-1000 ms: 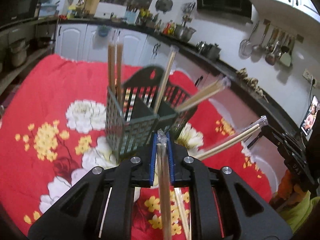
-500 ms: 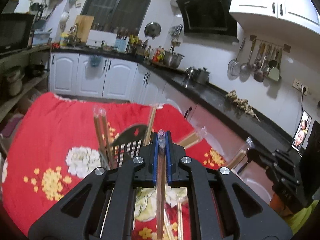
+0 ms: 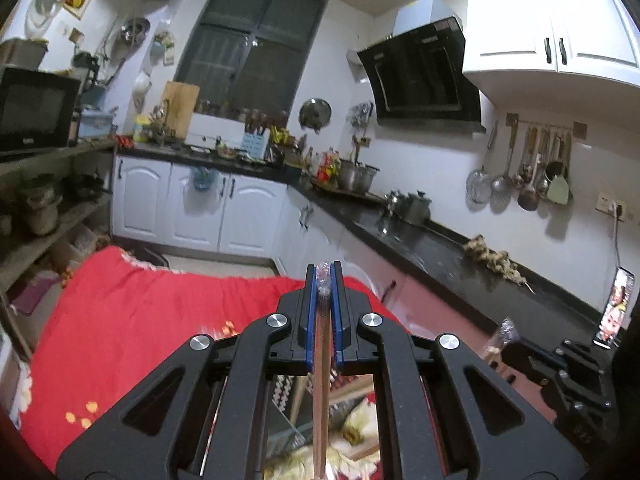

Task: Organize utensils
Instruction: 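Lift both held chopsticks and carry them above the green caddy, then open the left gripper over the caddy while the right gripper opens too, then withdraw both grippers from the caddy back toward the chopstick pile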

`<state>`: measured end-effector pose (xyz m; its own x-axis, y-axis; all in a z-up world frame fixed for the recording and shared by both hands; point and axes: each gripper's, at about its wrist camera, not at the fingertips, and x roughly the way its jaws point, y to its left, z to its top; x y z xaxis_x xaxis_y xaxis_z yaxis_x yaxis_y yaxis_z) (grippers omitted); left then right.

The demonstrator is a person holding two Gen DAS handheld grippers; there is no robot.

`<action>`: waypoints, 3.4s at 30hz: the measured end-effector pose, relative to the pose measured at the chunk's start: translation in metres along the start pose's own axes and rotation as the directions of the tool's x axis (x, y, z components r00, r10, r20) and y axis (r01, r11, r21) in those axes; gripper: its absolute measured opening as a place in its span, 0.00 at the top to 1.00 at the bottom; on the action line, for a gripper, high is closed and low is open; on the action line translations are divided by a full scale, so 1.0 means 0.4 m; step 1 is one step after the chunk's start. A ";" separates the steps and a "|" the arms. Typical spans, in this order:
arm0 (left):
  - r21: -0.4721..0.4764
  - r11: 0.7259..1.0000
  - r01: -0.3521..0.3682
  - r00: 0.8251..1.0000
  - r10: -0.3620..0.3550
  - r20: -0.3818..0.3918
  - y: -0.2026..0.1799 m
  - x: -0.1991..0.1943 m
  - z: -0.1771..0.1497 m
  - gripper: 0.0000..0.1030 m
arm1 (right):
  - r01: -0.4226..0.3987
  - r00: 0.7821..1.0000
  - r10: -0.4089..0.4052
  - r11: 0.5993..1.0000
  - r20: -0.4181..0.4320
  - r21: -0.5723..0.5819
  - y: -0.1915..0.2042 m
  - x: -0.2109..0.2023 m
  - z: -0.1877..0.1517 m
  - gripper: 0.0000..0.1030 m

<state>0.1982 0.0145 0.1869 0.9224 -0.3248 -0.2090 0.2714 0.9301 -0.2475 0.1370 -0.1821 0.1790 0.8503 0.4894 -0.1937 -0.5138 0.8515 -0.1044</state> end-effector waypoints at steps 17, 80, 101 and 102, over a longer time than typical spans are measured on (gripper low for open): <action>0.025 0.992 -0.124 0.986 0.120 0.116 0.033 0.063 0.043 0.97 | 0.089 0.993 -0.091 0.996 0.073 0.022 -0.066 0.099 0.101 0.99; 0.029 0.991 -0.133 0.983 0.136 -0.123 0.122 0.147 -0.162 0.72 | 0.090 0.982 -0.073 0.992 -0.172 0.094 -0.090 0.272 -0.078 0.78; 0.009 0.991 -0.134 0.983 0.134 -0.124 0.100 0.056 -0.165 0.11 | 0.098 0.984 -0.085 0.993 -0.158 0.072 -0.078 0.171 -0.100 0.50; 0.006 0.991 -0.132 0.984 0.132 -0.123 0.100 0.052 -0.166 0.11 | 0.097 0.984 -0.085 0.993 -0.156 0.071 -0.076 0.166 -0.101 0.49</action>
<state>0.2102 0.0334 0.1098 0.9095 -0.2178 -0.3542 0.1489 0.9659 -0.2117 0.2046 -0.1830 0.1297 0.8626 0.3799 -0.3341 -0.4198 0.9060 -0.0536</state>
